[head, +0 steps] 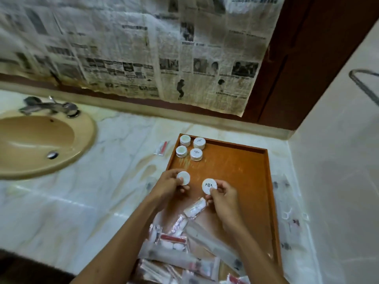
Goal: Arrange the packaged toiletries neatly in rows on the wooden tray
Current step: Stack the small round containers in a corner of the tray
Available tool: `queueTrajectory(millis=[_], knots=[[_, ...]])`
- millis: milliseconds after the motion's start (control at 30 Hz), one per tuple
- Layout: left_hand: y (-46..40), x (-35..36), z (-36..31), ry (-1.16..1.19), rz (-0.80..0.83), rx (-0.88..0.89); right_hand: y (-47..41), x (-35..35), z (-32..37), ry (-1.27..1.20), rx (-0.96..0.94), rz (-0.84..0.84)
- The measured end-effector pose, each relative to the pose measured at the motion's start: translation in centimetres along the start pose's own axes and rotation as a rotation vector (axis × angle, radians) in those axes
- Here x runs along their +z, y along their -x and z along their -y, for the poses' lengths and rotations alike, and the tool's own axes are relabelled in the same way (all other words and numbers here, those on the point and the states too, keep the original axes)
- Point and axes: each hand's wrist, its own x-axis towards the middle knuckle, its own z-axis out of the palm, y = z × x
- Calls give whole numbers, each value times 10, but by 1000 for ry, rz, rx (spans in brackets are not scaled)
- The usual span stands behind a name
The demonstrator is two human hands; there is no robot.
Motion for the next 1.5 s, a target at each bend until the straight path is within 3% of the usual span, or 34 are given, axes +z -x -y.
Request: queueTrajectory(millis=[267, 1033, 1300, 1500], knots=[[-13, -46, -15, -20, -173, 22, -36, 47, 22, 128, -51, 81], [-78, -55, -29, -140, -103, 19, -91, 63, 23, 170, -32, 37], [-78, -64, -32, -162, 31, 53, -92, 75, 23, 103, 1, 53], [-76, -65, -36, -156, 41, 37, -92, 78, 26, 130, 24, 57]])
